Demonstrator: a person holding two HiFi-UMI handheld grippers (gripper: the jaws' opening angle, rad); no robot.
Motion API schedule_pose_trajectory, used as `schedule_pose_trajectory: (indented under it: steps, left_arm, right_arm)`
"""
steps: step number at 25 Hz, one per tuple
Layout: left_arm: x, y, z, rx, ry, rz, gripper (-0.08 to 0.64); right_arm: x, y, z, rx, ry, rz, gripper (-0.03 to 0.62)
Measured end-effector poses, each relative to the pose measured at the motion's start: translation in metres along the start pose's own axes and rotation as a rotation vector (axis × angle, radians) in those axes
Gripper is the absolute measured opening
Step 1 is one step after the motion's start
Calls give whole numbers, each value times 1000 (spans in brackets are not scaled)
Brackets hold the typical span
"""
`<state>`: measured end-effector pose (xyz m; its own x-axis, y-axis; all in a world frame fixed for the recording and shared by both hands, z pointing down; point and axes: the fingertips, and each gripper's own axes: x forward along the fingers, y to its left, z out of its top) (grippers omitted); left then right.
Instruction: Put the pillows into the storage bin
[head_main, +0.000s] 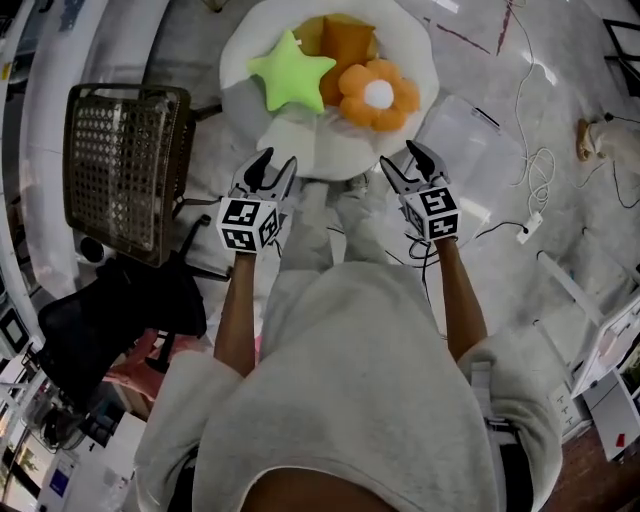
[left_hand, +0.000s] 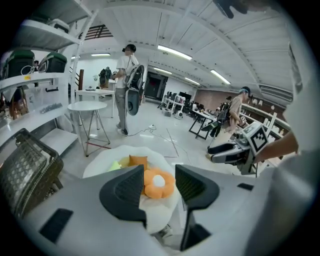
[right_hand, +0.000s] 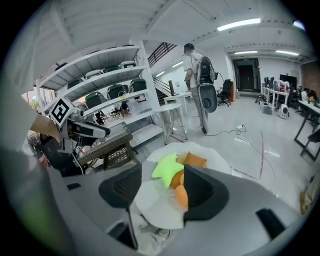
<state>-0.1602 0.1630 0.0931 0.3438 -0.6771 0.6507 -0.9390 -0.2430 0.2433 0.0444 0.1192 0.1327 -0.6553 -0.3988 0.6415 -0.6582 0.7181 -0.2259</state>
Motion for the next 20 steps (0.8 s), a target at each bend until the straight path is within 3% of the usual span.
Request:
schedule_pose_trajectory:
  steps: [6,20]
  left_arm:
    - [39,26,-23,-10,37,-64,193]
    - [140,85,-53,24,34,-108,193]
  right_arm:
    - [36,-3,-18,42,37,-40,246]
    - [153,-28,-64,49,85,-53,262]
